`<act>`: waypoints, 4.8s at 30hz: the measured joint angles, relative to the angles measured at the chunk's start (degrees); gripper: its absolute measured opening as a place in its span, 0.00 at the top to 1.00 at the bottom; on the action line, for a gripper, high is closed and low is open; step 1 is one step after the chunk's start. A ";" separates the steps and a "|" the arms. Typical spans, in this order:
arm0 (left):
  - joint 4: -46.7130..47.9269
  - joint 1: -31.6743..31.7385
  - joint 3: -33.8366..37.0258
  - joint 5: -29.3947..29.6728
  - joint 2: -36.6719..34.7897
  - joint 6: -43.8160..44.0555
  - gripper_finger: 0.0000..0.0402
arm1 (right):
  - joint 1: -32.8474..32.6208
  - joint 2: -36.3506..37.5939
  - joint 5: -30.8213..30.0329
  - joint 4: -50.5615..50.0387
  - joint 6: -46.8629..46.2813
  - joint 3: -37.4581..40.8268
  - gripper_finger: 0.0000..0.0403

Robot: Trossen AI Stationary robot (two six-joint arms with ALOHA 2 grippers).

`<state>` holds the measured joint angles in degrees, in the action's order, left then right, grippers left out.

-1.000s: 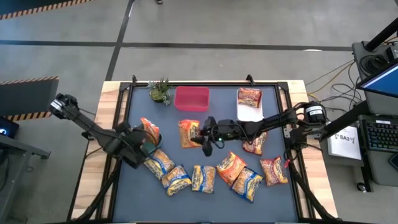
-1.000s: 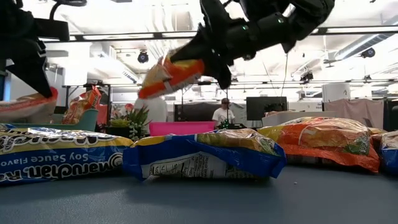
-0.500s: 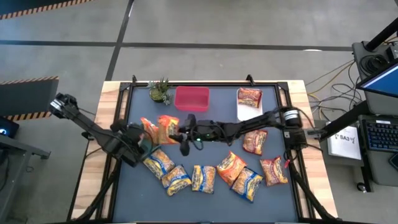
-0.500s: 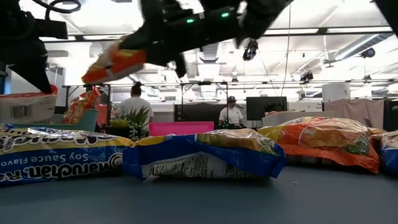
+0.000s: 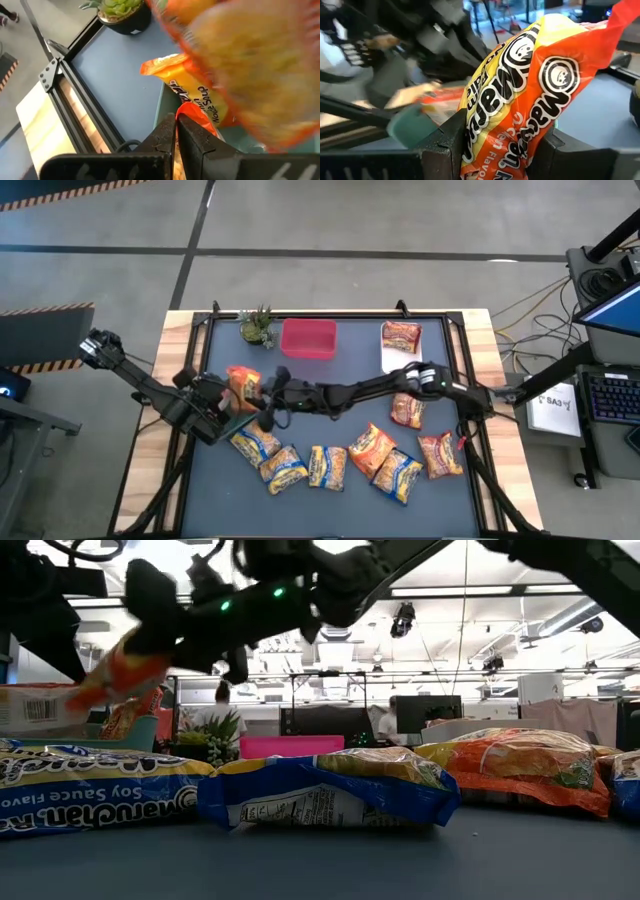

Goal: Sort Maruchan noodles
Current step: Put the orange noodle pack into the green bin

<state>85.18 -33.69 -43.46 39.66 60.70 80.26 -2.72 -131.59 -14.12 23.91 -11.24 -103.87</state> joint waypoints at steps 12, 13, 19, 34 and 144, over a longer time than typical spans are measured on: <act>0.33 0.00 -0.01 0.08 -0.18 7.77 1.00 | -0.13 -8.94 -0.94 -18.36 1.28 -18.35 0.50; 0.44 0.00 -0.08 0.01 -0.20 7.77 1.00 | -0.13 -9.32 -0.94 -19.37 1.27 -19.30 0.48; 2.64 0.00 -4.72 0.06 -0.16 6.91 1.00 | -0.15 -9.55 -0.90 -21.96 1.31 -20.51 0.44; 1.69 -0.27 -17.36 3.25 3.52 -5.33 1.00 | -0.65 -9.55 -0.51 -21.60 4.62 -20.47 0.59; -23.92 2.94 -18.15 9.77 9.44 -24.69 1.00 | -3.92 42.49 5.15 -8.39 23.22 46.42 0.61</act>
<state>61.25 -30.75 -61.61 49.43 70.14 55.57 -6.64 -89.10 -8.97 15.53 11.98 -57.44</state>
